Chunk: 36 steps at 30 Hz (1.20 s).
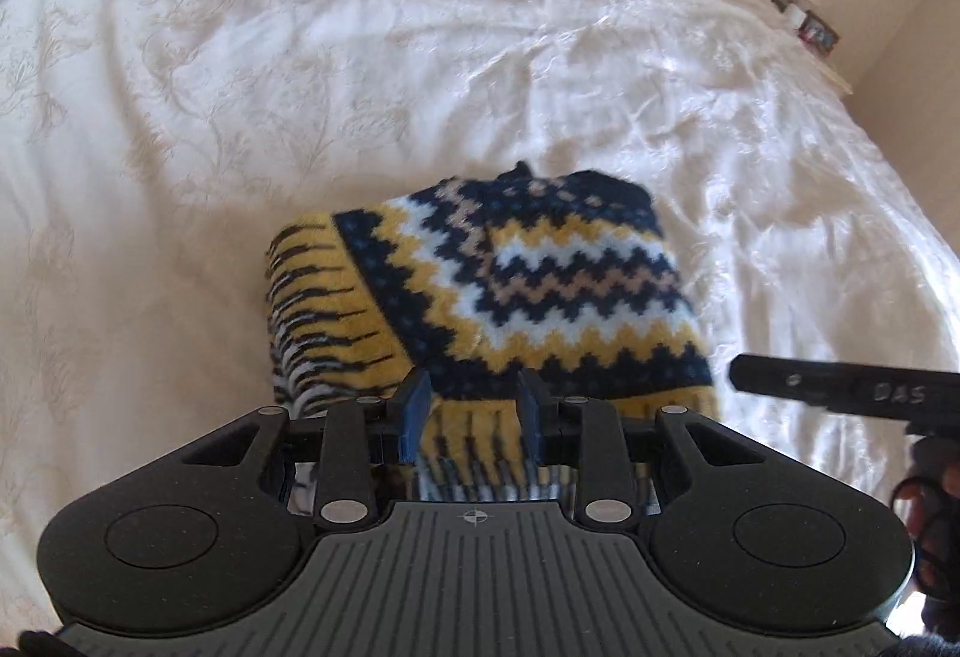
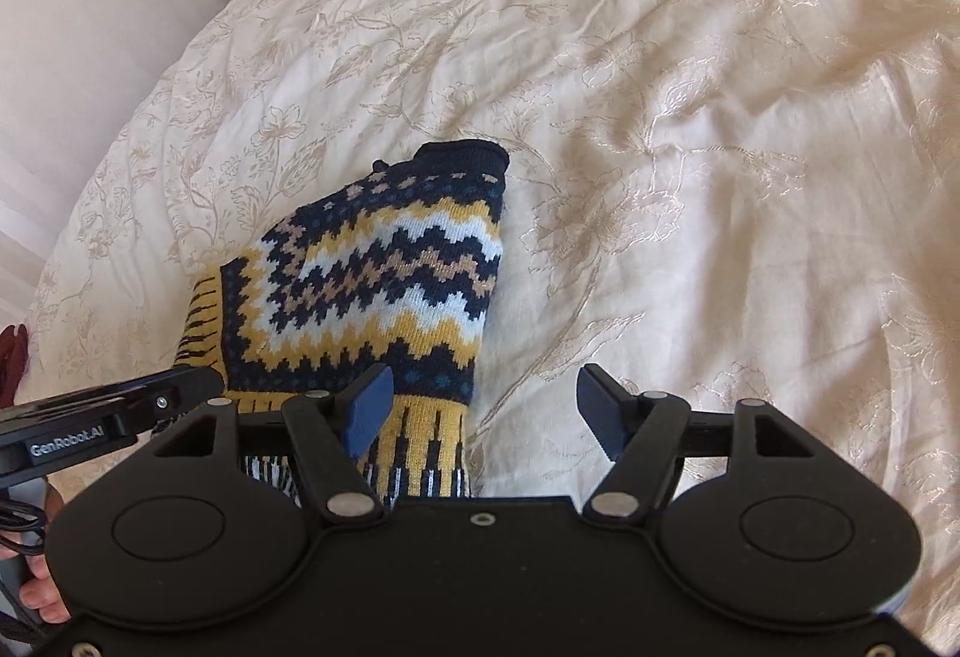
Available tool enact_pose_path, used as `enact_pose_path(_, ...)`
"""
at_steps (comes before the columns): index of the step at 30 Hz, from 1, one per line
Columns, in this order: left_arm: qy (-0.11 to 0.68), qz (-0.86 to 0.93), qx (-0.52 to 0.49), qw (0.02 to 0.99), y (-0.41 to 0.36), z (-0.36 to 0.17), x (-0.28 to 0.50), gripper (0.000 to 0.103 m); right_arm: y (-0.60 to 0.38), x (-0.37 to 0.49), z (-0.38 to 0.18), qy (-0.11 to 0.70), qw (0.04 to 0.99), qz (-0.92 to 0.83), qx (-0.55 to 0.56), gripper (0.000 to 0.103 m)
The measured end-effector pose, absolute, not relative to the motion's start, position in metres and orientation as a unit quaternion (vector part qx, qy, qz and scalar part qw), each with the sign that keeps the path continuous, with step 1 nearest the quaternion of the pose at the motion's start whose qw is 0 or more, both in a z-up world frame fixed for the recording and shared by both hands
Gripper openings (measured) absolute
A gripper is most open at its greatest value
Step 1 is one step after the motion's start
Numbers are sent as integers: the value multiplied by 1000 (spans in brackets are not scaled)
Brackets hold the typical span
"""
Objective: Fold small clothes
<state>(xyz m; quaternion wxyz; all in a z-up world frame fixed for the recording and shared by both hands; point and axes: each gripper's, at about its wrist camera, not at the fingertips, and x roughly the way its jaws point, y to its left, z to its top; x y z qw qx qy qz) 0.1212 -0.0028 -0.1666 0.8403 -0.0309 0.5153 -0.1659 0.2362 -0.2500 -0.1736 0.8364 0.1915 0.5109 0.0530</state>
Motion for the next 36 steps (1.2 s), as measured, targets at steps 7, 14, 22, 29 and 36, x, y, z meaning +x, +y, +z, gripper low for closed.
enact_pose_path(7, 549, -144, -14, 823, 20, -193, 123, 34, -243, 255, -176, 508, 840, 47, 185, 72)
enact_pose_path(14, 552, -142, -4, 822, 13, -194, 125, 34, -214, 287, -211, 552, 822, 43, 135, 76)
enact_pose_path(22, 558, -141, -12, 818, 15, -196, 130, 35, -201, 302, -234, 576, 810, 39, 104, 88)
enact_pose_path(29, 554, -124, -8, 823, 12, -184, 127, 50, -213, 286, -213, 545, 830, 45, 115, 91)
enact_pose_path(36, 547, -86, -5, 832, 10, -162, 115, 82, -221, 257, -183, 509, 851, 40, 118, 100)
